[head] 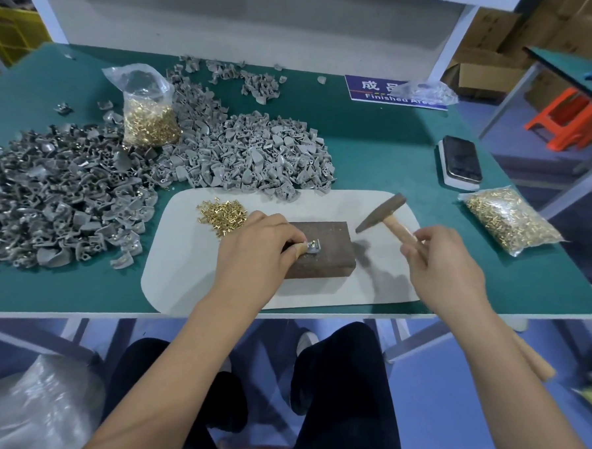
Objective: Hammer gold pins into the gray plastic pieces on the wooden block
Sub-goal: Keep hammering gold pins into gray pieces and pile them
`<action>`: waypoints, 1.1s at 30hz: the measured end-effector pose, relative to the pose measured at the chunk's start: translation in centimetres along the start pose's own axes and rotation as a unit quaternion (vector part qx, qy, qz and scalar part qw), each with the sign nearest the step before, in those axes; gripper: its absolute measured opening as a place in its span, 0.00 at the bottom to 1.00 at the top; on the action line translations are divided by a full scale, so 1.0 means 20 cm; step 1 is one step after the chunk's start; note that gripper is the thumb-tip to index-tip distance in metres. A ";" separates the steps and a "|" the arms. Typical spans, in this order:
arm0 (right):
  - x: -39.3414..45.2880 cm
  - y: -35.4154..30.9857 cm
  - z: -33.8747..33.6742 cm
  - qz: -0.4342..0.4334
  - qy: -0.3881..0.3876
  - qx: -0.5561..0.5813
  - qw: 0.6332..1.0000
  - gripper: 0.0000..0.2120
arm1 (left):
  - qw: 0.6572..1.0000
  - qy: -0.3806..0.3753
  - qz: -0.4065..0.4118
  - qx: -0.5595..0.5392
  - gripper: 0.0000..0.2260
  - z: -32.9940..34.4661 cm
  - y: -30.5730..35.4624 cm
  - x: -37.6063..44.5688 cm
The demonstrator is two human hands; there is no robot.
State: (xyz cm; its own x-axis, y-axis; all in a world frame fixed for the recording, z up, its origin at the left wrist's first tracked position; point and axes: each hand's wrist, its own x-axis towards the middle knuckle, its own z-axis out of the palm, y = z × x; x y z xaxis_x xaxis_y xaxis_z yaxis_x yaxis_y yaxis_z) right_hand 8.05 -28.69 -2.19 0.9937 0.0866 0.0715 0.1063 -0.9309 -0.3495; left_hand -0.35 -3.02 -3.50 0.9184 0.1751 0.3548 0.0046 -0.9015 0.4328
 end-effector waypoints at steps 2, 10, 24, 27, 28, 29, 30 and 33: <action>-0.03 -0.03 -0.05 -0.067 0.019 0.061 0.996 0.04 | 1.000 0.000 0.001 0.006 0.06 -0.01 0.00 0.01; -0.16 -0.16 -0.02 -0.157 -0.138 0.306 0.929 0.09 | 1.000 -0.021 0.006 0.005 0.06 0.00 -0.01 0.00; -0.09 -0.32 -0.14 -0.222 0.000 0.036 0.974 0.12 | 1.000 -0.001 0.005 0.010 0.05 0.01 -0.01 0.01; -0.06 -0.34 -0.16 -0.233 0.039 0.052 0.970 0.12 | 1.000 0.007 -0.003 0.006 0.04 0.01 -0.01 0.01; -0.06 -0.35 -0.16 -0.237 0.030 0.045 0.970 0.13 | 1.000 0.009 -0.006 0.003 0.04 0.01 -0.01 0.01; -0.07 -0.36 -0.14 -0.239 0.005 0.033 0.971 0.13 | 1.000 0.010 -0.008 0.001 0.04 0.02 -0.01 0.00; -0.09 -0.37 -0.12 -0.236 -0.031 0.018 0.971 0.13 | 1.000 0.010 -0.010 0.001 0.04 0.02 -0.01 0.00; -0.08 -0.37 -0.12 -0.225 -0.075 -0.013 0.971 0.14 | 1.000 0.011 -0.015 0.003 0.04 0.02 0.00 0.00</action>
State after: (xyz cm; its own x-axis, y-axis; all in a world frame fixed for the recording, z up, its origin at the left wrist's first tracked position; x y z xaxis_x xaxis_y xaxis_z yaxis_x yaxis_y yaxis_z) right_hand 5.63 -22.85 2.49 0.8413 0.5354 0.0744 0.5318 -0.7952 -0.2914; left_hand -0.20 -3.18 -3.94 0.9088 0.2100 0.3604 0.0342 -0.8986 0.4374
